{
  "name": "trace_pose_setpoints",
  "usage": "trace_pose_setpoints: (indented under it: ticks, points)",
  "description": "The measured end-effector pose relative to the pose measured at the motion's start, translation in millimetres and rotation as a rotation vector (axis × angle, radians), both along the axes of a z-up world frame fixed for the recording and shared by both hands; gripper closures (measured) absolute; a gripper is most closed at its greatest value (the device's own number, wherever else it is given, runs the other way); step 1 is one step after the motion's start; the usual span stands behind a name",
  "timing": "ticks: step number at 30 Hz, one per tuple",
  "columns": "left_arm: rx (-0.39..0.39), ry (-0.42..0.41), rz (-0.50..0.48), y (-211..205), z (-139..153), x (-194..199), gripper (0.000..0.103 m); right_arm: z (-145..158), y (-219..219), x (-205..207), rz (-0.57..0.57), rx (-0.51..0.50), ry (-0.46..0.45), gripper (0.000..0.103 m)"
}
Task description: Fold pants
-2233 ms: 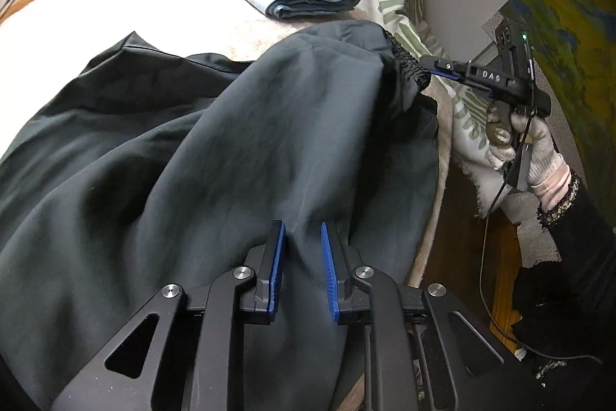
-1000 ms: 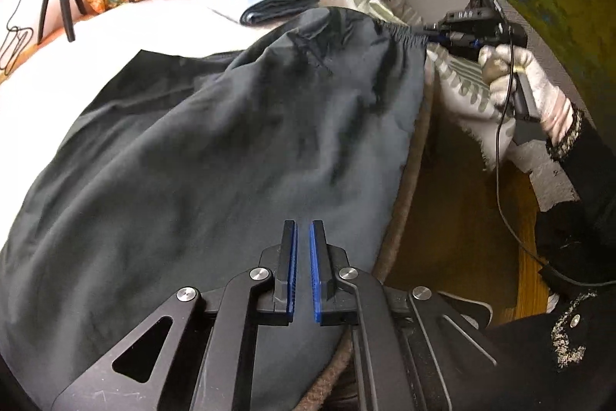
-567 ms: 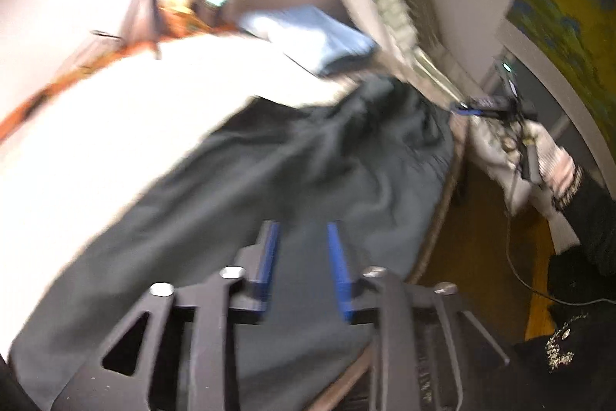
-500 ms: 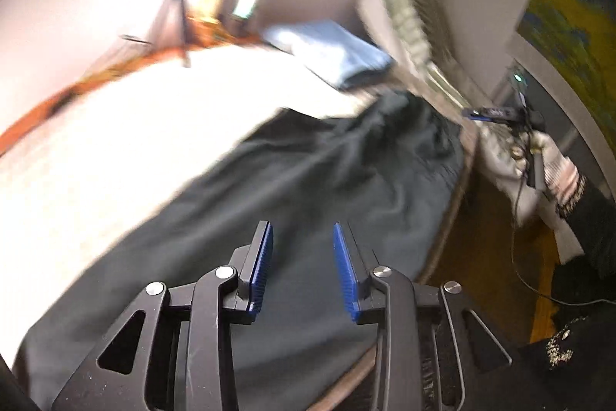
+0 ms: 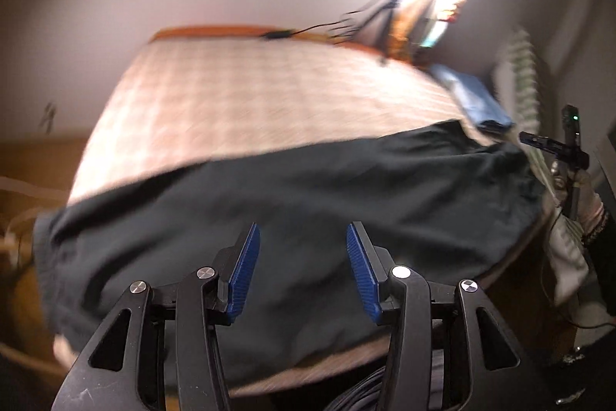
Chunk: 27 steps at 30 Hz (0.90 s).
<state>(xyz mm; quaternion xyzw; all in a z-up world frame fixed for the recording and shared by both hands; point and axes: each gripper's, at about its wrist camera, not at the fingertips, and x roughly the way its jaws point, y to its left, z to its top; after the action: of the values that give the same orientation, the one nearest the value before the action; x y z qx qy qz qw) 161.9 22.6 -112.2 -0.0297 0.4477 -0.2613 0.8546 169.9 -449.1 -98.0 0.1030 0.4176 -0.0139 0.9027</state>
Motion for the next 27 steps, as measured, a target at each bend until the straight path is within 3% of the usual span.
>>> trace_pose_setpoints:
  ticks: [5, 10, 16, 17, 18, 20, 23, 24, 27]
  points:
    - [0.043, 0.044, 0.134, 38, -35, -7, 0.057, -23, 32, 53, 0.144, 0.025, 0.059, 0.031]
    - [0.060, 0.072, 0.222, 61, -53, -7, 0.057, -50, 52, 98, 0.226, 0.016, 0.139, 0.030]
    - [0.055, 0.083, 0.252, 77, -64, -6, 0.057, -80, 59, 127, 0.250, -0.028, 0.211, 0.032]
    - [0.051, 0.079, 0.252, 78, -65, -7, 0.057, -81, 58, 128, 0.252, -0.019, 0.211, 0.041]
    - [0.048, 0.074, 0.252, 79, -66, -7, 0.057, -81, 56, 129, 0.261, 0.003, 0.210, 0.057]
    - [0.042, 0.068, 0.253, 81, -68, -5, 0.057, -81, 55, 132, 0.279, 0.037, 0.209, 0.072]
    - [0.033, 0.061, 0.254, 83, -69, -3, 0.057, -76, 66, 136, 0.325, 0.000, 0.199, 0.094]
    - [0.031, 0.059, 0.254, 83, -69, -2, 0.057, -73, 72, 138, 0.348, -0.041, 0.202, 0.099]
    - [0.029, 0.054, 0.257, 83, -70, -3, 0.057, -60, 80, 148, 0.391, -0.130, 0.199, 0.102]
